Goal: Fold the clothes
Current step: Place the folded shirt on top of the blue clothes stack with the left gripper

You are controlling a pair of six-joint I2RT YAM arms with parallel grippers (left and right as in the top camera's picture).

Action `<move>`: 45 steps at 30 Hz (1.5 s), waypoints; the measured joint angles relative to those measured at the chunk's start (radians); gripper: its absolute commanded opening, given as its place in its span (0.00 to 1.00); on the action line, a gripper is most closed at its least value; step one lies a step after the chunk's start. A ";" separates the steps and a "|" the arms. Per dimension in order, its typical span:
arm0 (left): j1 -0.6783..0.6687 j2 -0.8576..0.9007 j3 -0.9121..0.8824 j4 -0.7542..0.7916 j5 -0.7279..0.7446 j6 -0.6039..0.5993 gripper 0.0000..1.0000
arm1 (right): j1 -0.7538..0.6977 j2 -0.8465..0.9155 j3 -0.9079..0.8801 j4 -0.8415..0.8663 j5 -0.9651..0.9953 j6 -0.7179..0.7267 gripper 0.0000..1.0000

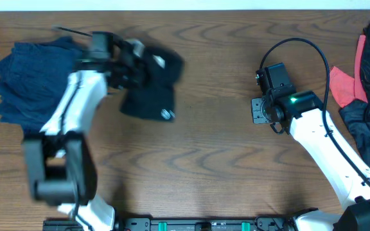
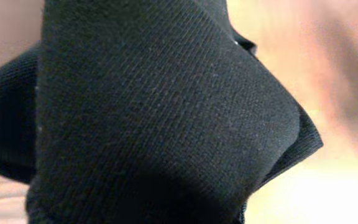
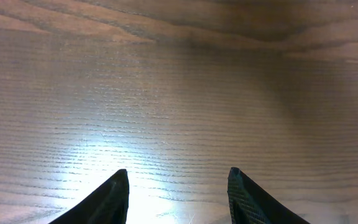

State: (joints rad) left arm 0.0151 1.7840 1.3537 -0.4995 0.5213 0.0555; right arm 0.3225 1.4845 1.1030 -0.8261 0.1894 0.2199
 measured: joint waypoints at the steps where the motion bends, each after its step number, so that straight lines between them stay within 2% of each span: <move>1: 0.025 -0.030 0.001 0.018 -0.020 0.000 0.06 | 0.000 0.000 0.000 0.000 0.000 0.000 0.50; 5: 0.129 -0.128 0.010 0.107 -0.100 -0.003 0.06 | 0.000 0.000 0.000 0.000 0.003 0.000 0.50; 11: 0.252 -0.140 0.016 0.219 -0.187 -0.004 0.07 | 0.000 0.000 0.000 0.000 0.003 0.000 0.50; 20: 0.403 -0.077 0.016 0.325 -0.269 -0.004 0.07 | 0.000 0.000 0.000 0.000 0.003 0.000 0.50; 29: 0.479 0.062 0.016 0.382 -0.282 -0.009 0.07 | 0.000 0.000 0.000 0.001 0.003 0.011 0.50; 30: 0.488 0.072 0.016 0.388 -0.282 -0.013 0.13 | 0.000 0.000 0.000 0.001 0.003 0.011 0.50; 31: 0.497 0.079 0.016 0.393 -0.282 -0.018 0.33 | 0.000 0.000 0.000 0.001 0.003 0.011 0.50; 32: 0.507 0.084 0.016 0.395 -0.282 -0.018 0.79 | 0.000 0.000 0.000 0.001 0.003 0.012 0.50; 33: 0.519 0.089 0.016 0.395 -0.282 -0.026 0.98 | 0.000 0.000 0.000 0.001 0.003 0.014 0.51; 35: 0.538 0.090 0.016 0.398 -0.285 -0.030 0.98 | 0.000 0.000 0.000 0.002 0.003 0.016 0.52; 41: 0.565 0.090 0.016 0.408 -0.286 -0.048 0.98 | 0.000 0.000 0.000 0.000 0.003 0.028 0.71; 45: 0.563 0.085 0.016 0.416 -0.285 -0.066 0.98 | 0.000 0.000 0.000 -0.001 0.003 0.033 0.80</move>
State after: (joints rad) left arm 0.5781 1.8690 1.3697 -0.0837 0.2359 -0.0101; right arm 0.3225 1.4845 1.1030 -0.8272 0.1928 0.2527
